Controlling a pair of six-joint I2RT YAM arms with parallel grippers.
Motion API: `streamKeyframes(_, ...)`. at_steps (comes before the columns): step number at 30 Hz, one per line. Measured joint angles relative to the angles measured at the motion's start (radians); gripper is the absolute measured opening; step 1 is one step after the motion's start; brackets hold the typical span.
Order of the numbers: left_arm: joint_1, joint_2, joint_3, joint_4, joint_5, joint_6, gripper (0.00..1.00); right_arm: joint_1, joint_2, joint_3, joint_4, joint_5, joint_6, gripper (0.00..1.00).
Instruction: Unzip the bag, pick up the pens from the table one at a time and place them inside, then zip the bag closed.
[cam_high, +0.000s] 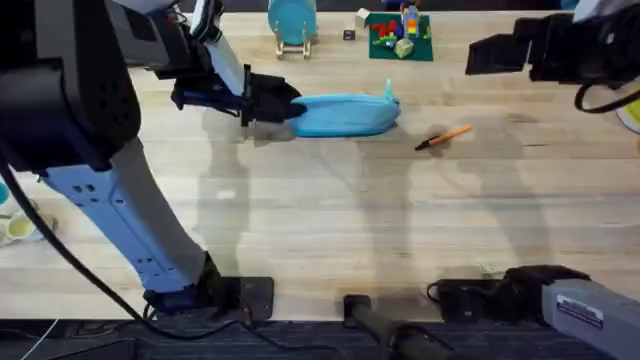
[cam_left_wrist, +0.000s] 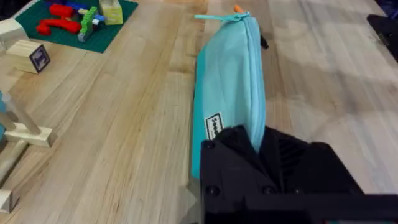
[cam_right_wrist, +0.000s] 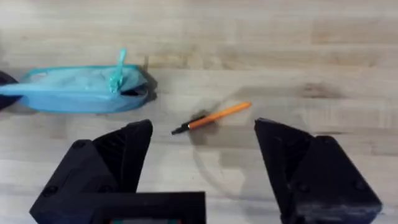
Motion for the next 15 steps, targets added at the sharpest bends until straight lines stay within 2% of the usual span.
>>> streamKeyframes(15,0.000,0.000,0.000,0.000,0.000,0.000,0.043,0.000,0.000,0.000,-0.028,-0.001,0.000,0.997)
